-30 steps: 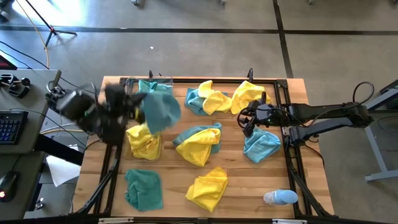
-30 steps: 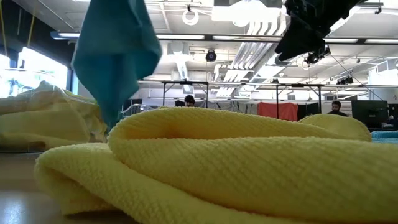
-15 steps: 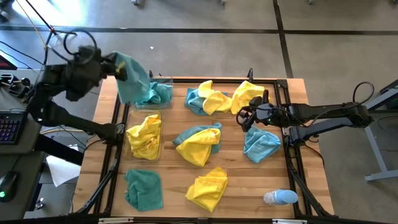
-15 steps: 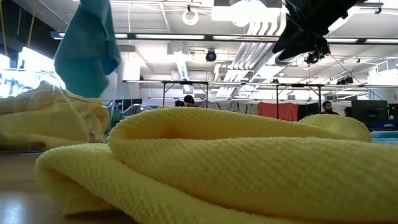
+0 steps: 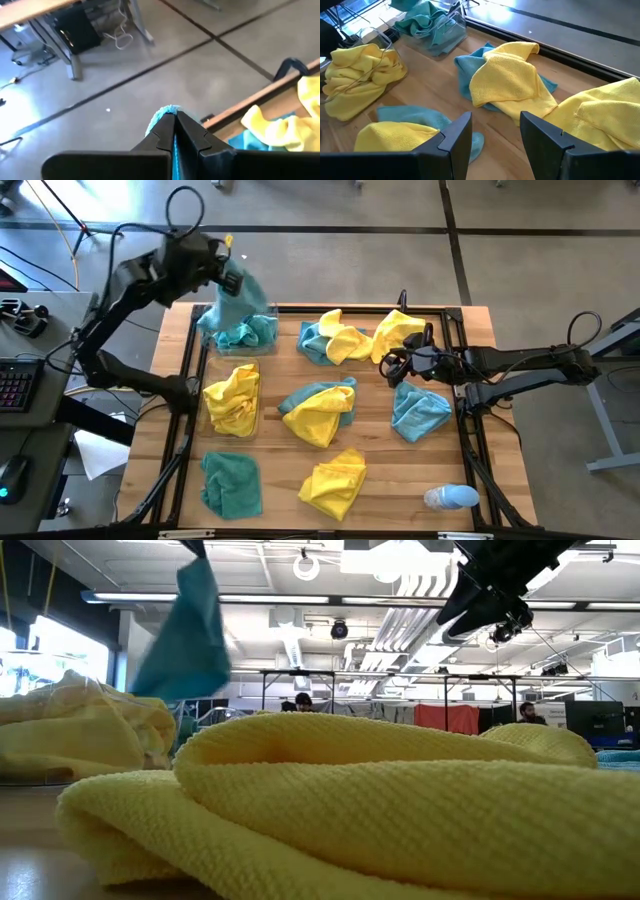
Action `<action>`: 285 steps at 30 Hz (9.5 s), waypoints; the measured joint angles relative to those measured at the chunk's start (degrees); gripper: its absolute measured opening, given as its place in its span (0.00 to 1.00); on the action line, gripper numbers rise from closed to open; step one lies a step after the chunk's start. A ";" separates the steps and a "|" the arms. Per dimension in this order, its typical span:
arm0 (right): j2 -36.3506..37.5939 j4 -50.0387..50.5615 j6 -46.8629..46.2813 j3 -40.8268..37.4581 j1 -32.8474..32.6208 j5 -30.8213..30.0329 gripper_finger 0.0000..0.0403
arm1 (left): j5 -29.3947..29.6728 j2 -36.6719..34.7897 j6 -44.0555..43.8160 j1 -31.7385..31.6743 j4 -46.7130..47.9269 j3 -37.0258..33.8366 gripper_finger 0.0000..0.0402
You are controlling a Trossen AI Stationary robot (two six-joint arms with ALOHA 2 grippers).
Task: Sort microfiber towel by color & place in baskets
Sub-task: Put the blue microfiber cloth into the top transparent bin, then put the yellow microfiber cloth into the bottom transparent bin
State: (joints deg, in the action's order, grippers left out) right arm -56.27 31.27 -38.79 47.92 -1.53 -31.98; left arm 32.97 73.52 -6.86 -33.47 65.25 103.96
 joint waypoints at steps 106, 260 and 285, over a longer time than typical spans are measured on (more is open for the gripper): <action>-0.02 2.84 -5.56 0.00 -0.01 0.94 0.40 | -16.08 0.52 -34.71 -12.95 -20.03 -51.99 0.20; -1.20 -12.94 21.41 0.00 -13.22 12.05 0.00 | -26.13 35.61 -0.91 37.30 -53.09 -10.06 0.48; -1.16 -16.92 20.44 0.02 -13.22 14.31 0.05 | -26.85 35.89 -19.56 38.97 -37.40 -10.18 0.09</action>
State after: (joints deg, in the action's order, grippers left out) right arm -57.43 14.34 -18.34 47.94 -14.74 -17.67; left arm 6.12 109.41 -26.41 5.50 27.85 93.78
